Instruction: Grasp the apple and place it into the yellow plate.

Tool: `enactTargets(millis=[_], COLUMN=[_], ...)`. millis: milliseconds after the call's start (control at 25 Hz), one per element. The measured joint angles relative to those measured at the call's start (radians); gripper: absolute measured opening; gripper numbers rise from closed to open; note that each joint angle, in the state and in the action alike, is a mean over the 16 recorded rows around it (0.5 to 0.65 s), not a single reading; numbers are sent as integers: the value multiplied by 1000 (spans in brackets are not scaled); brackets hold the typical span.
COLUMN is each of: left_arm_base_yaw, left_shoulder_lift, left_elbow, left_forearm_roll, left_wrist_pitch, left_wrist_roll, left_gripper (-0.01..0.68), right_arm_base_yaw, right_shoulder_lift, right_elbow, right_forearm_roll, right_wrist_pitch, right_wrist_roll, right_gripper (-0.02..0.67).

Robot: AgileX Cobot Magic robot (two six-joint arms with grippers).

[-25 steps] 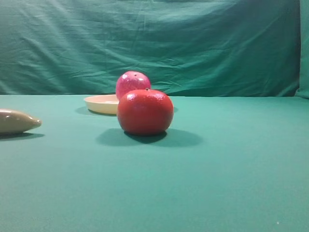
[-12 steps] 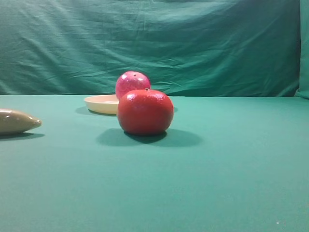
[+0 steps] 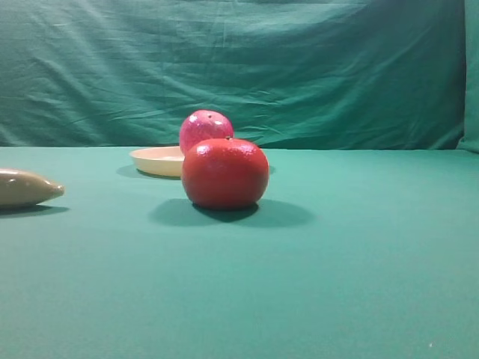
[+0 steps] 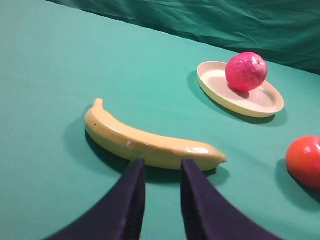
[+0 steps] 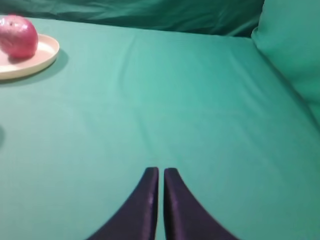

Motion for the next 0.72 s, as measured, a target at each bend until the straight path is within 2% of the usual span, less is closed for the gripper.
enactTargets(millis=[720], left_arm_base_yaw=[0], left_shoulder_lift=[0], left_elbow=[0], left_forearm_roll=[0], left_wrist_pitch=[0], left_wrist_roll=[0], left_gripper=[157], right_arm_base_yaw=[-4], right_shoulder_lift=[-10], right_elbow=[3], right_forearm_roll=[6], right_wrist_pitch=[-3], right_wrist_roll=[0], right_gripper=[0])
